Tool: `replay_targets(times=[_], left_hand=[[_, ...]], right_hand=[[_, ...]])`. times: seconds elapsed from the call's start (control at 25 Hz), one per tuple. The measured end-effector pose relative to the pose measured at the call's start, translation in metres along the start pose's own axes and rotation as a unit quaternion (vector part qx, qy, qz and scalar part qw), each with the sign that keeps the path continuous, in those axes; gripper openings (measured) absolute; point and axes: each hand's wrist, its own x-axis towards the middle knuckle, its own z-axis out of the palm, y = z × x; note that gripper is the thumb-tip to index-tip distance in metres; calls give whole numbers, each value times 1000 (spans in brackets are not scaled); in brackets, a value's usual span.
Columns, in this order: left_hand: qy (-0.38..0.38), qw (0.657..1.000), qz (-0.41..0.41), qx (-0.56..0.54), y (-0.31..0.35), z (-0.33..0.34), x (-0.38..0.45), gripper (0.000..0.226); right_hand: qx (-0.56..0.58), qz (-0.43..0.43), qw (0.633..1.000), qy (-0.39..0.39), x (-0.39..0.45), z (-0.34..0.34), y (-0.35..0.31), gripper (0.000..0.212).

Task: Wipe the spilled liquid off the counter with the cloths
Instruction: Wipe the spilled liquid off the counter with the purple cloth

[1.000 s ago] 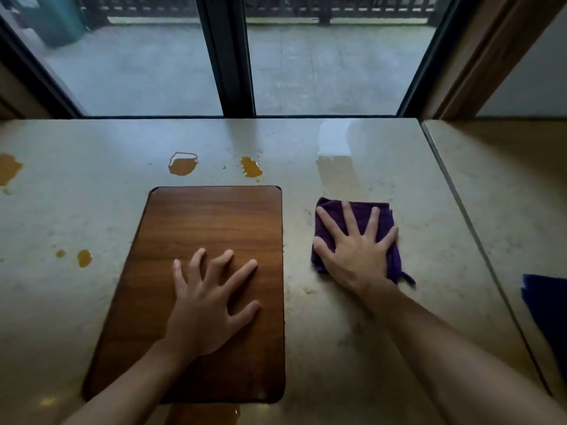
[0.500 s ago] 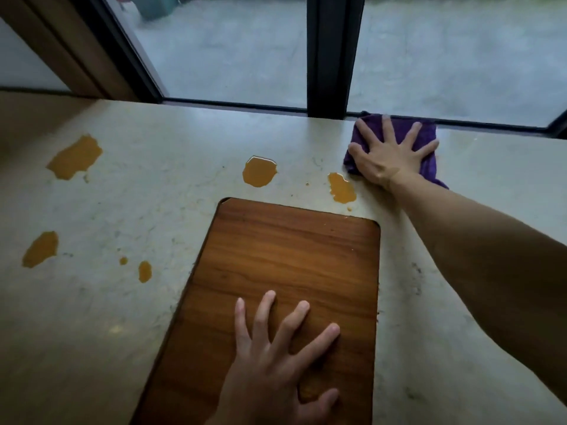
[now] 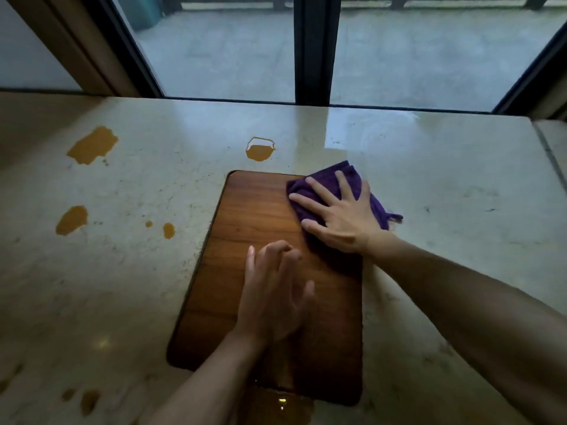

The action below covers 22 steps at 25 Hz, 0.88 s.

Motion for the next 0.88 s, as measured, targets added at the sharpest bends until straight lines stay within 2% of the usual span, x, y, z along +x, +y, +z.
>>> replay_targets(times=[0.16,0.28,0.44,0.6,0.72,0.88], left_hand=[[94,994,30,40,-13,-33,-37,41],[129,991,-30,26,-51,-67,-93,41],[56,992,-75,86,-105,-93,-144,45],[-31,987,-99,123,-125,-93,-163,42],[-33,985,-98,135,-130,-95,-144,45],[-40,984,-72,160,-164,-104,-109,54]], right_hand=[[-13,0,999,31,-114,24,-64,58],[-9,38,998,49,-200,45,-119,59],[-10,122,991,52,-297,63,-188,62],[25,257,966,25,-359,70,-259,72],[85,324,942,3,-357,69,-304,75],[104,317,942,13,-309,66,-329,79]])
